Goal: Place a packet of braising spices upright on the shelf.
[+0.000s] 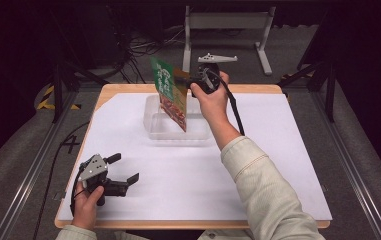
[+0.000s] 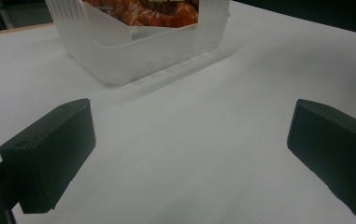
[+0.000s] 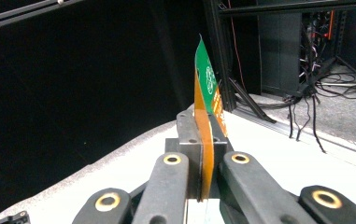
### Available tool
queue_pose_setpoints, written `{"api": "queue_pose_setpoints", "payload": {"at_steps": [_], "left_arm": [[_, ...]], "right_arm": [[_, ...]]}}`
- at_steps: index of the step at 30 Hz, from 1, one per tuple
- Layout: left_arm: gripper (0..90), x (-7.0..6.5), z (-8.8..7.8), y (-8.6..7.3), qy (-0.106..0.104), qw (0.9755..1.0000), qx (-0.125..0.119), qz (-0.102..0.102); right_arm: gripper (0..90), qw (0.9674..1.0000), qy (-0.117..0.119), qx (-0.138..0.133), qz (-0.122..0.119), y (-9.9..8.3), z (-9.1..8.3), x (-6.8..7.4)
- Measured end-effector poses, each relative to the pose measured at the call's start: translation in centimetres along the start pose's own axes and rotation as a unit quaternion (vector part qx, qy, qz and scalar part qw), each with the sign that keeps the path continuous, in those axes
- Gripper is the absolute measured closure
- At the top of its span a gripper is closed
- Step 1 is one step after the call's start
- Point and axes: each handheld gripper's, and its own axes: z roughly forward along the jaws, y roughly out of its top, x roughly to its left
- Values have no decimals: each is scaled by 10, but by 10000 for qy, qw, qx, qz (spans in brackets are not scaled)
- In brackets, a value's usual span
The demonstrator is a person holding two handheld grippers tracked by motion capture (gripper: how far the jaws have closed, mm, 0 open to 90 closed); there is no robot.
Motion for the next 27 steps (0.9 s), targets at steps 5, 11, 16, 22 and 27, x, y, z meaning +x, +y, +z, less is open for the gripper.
{"api": "queue_pose_setpoints", "payload": {"at_steps": [5,11,16,22,27], "left_arm": [[16,0,0,0,-2,10000,14,-1],[16,0,0,0,-9,10000,7,5],[17,0,1,0,-12,10000,30,19],[16,0,1,0,-14,10000,26,8],[16,0,1,0,-12,10000,21,17]], "right_arm": [[900,10000,-58,38,35,-2,2,-1],[900,9999,-101,95,28,-6,5,0],[900,9998,-144,124,43,-8,6,-1],[900,9997,-186,119,47,-11,7,-2],[900,9996,-212,150,72,-14,8,-2]]}}
